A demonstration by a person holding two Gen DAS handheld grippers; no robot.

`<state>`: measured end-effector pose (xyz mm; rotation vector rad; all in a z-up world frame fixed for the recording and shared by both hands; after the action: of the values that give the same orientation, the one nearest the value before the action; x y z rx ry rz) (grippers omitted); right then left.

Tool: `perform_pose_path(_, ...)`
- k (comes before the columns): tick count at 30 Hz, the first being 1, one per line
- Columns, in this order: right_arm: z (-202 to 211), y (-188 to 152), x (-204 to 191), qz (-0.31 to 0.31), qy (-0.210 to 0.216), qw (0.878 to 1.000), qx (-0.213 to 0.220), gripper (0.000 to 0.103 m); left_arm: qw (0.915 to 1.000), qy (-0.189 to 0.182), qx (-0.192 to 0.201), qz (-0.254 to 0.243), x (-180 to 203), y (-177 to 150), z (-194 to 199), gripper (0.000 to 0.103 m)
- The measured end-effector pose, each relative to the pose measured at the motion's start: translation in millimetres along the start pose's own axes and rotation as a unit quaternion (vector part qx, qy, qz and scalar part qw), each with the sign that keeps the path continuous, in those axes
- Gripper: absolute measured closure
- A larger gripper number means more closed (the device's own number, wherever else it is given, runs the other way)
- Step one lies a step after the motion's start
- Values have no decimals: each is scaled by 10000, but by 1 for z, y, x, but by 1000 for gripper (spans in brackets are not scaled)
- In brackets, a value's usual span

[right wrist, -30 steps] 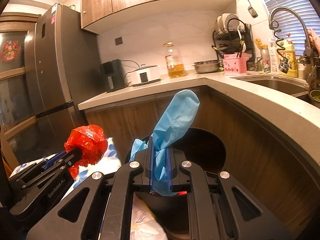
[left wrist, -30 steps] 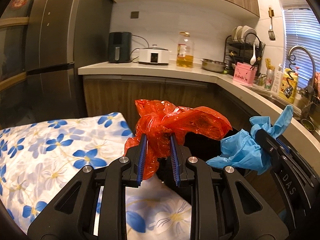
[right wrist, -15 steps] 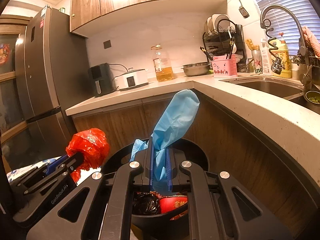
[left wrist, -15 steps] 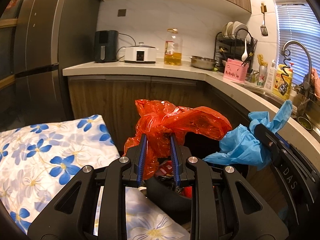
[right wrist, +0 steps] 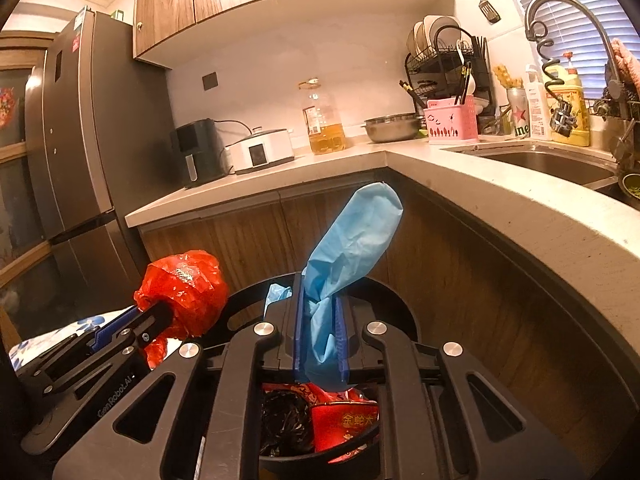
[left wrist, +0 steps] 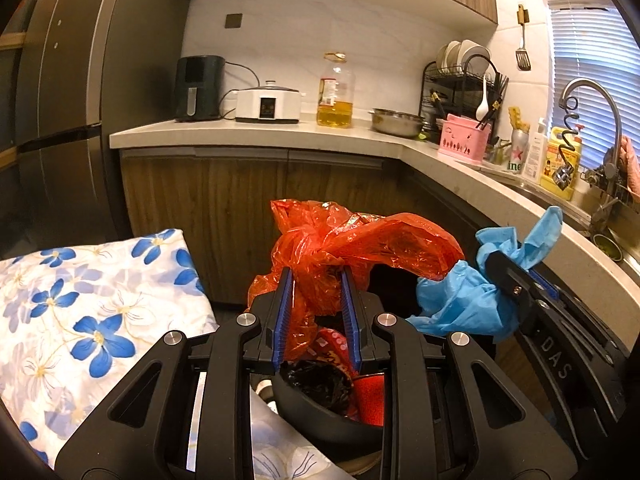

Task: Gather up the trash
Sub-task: 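Open both tools to drop the red bag and glove into the bin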

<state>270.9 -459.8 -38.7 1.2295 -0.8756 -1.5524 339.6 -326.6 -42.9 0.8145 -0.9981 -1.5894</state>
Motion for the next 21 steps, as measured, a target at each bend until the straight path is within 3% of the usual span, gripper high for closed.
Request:
perform_pose_path(4,-4,-1,4,-59,59,10000,-23,70,9998,-216,-35,-14,5,-4,-4,78)
perform_pose_path(6,-3,0,8,-77,21,10000,-12,68,9996,-259,-22,-52,6,-4,-5,77)
perform_pose_path(10,2,0,14,-200,-35,9998,18,61,9997,-257,-12,-43,6,-7,-5,58)
perform_pose_path(11,4,0,14,-206,-70,9998,32,56,9996,-285,-4,-30,5,-7,-5,56)
perform_pose_path(15,11,-1,13,-194,-171,9997,27,52,9998,-209,13,-35,0,-7,-2,49)
perform_pose_path(21,28,-4,-5,3,-185,9998,91,33,9998,78,124,157,-28,-7,17,27)
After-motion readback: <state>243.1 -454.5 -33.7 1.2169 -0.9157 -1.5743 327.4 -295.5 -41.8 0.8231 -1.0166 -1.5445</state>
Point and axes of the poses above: each gripper's, at about its wrist camera, not at the fingertips, and z roughly against the way its jaws point, x to its right, y to its top, the point moved 6 cm from there along -z, roughly the way its jaws point, and after that the axes turned 15 degrees about y, right-handed, at the moved point
